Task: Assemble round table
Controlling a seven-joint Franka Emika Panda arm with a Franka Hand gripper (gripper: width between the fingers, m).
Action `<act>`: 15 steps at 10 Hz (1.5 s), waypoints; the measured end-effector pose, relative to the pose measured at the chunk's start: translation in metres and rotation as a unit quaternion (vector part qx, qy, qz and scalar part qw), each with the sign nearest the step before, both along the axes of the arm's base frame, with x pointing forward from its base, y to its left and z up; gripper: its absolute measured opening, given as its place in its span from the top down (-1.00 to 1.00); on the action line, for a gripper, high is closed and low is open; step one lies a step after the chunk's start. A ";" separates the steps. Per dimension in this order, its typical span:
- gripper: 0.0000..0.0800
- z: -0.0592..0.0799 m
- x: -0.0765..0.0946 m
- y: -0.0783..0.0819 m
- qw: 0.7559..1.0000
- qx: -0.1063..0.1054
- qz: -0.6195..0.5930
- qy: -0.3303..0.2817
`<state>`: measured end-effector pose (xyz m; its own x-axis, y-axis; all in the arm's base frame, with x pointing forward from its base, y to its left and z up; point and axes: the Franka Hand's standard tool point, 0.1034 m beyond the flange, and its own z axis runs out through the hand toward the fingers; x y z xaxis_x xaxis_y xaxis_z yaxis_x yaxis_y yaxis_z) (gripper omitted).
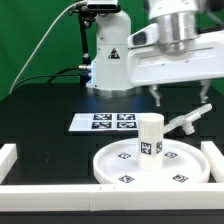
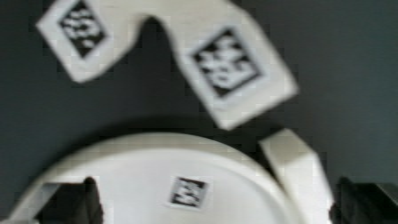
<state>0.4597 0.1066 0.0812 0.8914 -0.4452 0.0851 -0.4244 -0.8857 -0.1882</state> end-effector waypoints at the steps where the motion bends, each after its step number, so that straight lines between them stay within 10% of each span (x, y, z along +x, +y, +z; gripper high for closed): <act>1: -0.62 -0.004 -0.005 -0.007 1.000 0.013 -0.004 0.004; 9: -0.62 -0.016 -0.014 -0.024 0.999 0.026 -0.029 -0.008; 12: -0.62 0.034 -0.006 0.008 0.995 0.087 -0.039 -0.023; 15: -0.62 0.035 -0.008 0.011 0.995 0.093 -0.041 -0.017</act>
Offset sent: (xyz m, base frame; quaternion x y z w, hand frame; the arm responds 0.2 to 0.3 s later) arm 0.0000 0.0000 0.0000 0.0000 0.0000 0.0000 1.0000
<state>0.4519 0.1172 0.1161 0.8498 -0.5266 0.0232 -0.4841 -0.7971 -0.3610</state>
